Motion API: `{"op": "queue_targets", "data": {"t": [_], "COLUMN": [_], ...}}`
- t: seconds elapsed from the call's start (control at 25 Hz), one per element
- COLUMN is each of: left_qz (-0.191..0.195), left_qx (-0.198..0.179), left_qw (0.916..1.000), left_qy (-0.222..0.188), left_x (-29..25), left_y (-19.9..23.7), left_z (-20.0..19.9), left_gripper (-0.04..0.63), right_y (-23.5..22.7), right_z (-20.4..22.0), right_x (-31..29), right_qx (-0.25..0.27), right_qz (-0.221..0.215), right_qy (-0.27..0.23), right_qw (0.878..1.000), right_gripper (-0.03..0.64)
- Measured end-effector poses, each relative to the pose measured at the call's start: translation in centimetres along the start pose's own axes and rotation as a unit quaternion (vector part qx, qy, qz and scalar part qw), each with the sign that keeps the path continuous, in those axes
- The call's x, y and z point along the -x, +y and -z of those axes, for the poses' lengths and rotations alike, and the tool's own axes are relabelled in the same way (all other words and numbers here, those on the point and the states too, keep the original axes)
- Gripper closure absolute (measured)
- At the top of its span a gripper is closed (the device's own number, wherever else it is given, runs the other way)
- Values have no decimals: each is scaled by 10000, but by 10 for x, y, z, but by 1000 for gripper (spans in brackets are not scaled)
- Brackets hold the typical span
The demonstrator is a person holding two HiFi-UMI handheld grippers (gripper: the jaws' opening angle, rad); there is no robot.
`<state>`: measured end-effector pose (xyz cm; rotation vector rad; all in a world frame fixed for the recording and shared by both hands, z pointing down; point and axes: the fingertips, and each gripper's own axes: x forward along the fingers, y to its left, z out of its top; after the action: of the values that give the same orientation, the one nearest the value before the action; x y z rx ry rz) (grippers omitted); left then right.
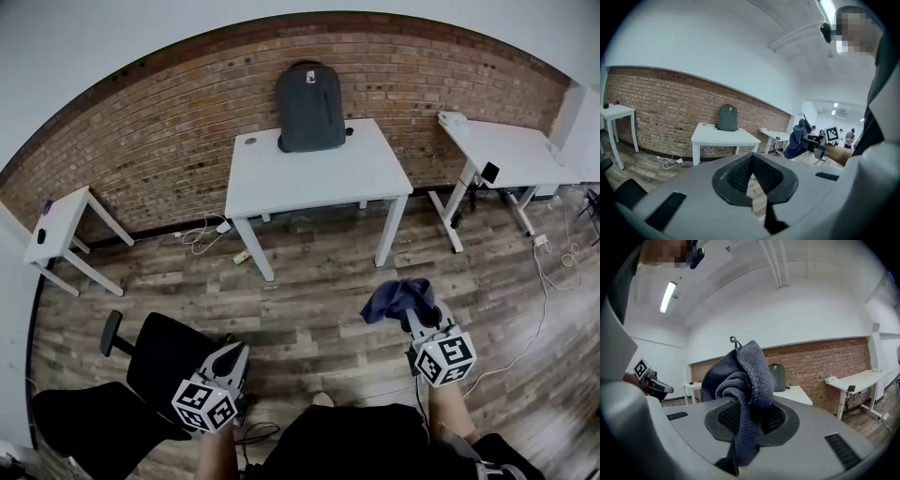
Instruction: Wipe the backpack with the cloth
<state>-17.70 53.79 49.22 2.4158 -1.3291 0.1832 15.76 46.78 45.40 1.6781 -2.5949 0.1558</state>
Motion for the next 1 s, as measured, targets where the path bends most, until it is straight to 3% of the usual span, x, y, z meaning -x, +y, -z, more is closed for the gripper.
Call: {"op": "queue_targets", "data": {"t": [0.2, 0.36, 0.52, 0.64, 0.8, 1.0], "left_qz": [-52, 86, 215, -13, -346, -761], "left_qx": [-191, -130, 304, 450, 310, -245], "left_qw": [9998, 9998, 9991, 9985, 9985, 9967], "left_qy": [63, 106, -186, -302, -305, -119], "left_x": [-5, -17, -20, -11, 0, 19], "left_y": [-40, -85, -128, -144, -165, -176], "left_z": [10, 22, 21, 24, 33, 39], "left_gripper": [601, 601, 601, 601, 601, 601], "right_y": [-24, -48, -66, -78, -97, -110], "right_z": [9, 18, 23, 23, 17, 22], "right_x": [39, 77, 105, 126, 153, 171], "right_qx": [18, -61, -85, -159, -371, -373], "right_qz": [-113, -89, -182, -294, -342, -335], "right_qy": [122, 193, 184, 155, 32, 105], "right_qw": [9999, 9998, 9996, 9993, 9987, 9987], "right_gripper": [552, 552, 552, 552, 552, 552]}}
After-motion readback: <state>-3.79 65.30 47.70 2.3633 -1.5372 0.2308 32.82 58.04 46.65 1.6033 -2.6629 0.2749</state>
